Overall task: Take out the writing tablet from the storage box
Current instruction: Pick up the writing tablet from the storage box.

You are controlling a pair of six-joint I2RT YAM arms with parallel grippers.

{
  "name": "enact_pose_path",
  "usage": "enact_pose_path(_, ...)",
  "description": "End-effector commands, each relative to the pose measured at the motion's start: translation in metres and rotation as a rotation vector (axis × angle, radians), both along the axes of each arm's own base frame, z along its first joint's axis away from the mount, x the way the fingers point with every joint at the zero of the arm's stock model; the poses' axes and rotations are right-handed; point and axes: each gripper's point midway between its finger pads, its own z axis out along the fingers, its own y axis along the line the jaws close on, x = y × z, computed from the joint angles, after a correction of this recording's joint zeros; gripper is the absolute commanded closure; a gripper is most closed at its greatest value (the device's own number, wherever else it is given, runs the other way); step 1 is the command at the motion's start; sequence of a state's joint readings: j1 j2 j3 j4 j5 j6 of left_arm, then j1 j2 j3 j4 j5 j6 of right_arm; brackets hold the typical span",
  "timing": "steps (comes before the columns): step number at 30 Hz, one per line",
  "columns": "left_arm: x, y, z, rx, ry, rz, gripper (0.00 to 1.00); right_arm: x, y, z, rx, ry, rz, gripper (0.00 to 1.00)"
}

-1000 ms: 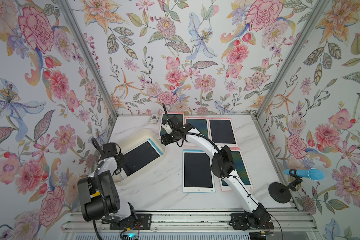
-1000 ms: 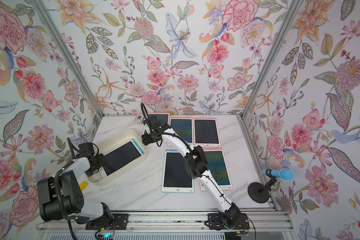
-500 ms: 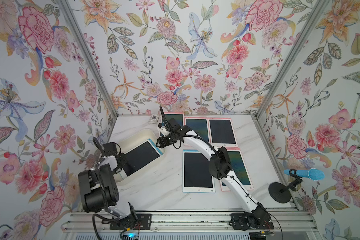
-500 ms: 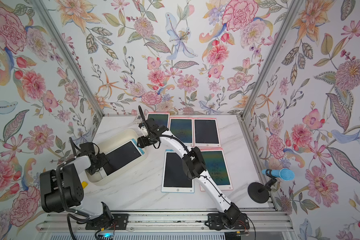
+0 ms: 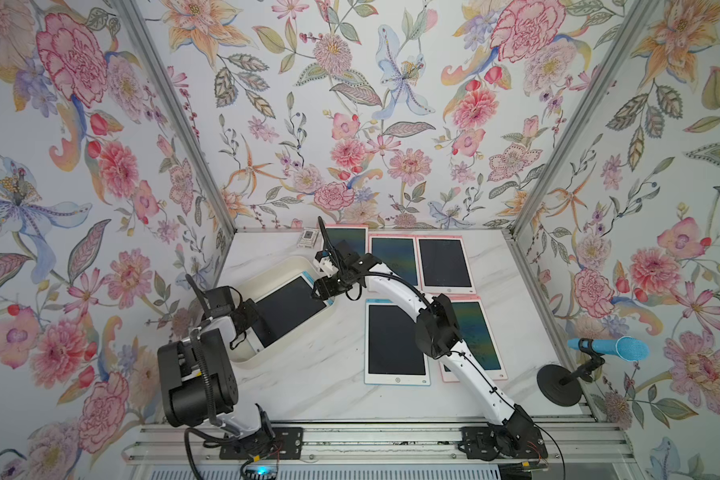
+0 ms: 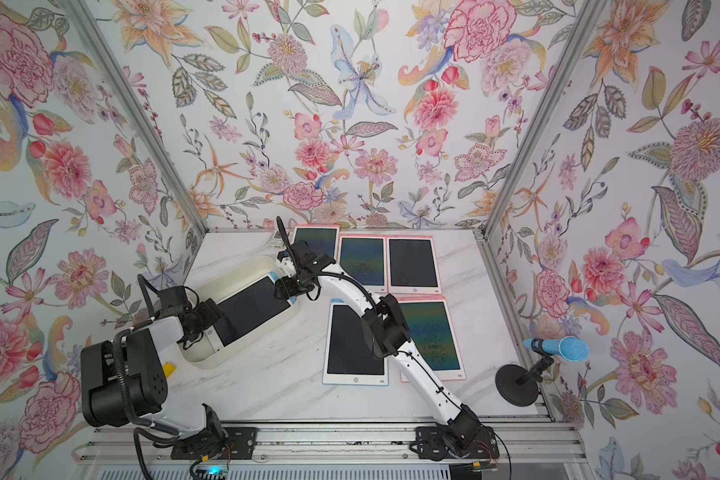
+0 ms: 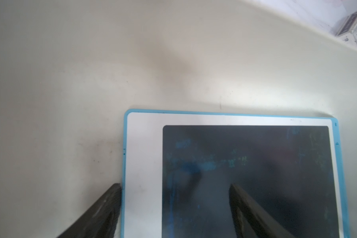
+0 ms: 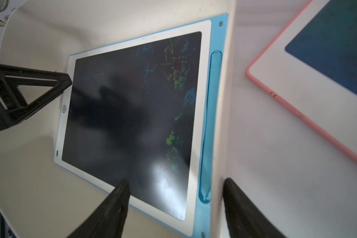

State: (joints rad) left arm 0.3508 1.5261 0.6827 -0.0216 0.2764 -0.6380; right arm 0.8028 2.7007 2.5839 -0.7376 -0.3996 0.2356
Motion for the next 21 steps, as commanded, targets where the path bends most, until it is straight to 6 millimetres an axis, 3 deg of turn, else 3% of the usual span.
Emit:
enact_pose_path(1, 0.012, -0.059, 0.024, -0.197, -0.134, -0.184, 0.2, -0.019, 0.018, 0.012, 0.053, 0.015, 0.065, 0.29)
enact_pose_path(8, 0.019, -0.082, 0.057, -0.22, -0.272, -0.288, 0.22, -0.022, 0.019, 0.015, 0.062, 0.02, 0.076, 0.3)
enact_pose_path(17, 0.015, -0.082, 0.055, -0.23, -0.302, -0.282, 0.22, -0.025, 0.018, 0.02, 0.065, 0.021, 0.083, 0.32)
enact_pose_path(21, 0.015, -0.081, 0.063, -0.252, -0.355, -0.282, 0.23, -0.026, 0.02, 0.022, 0.081, 0.028, 0.093, 0.33)
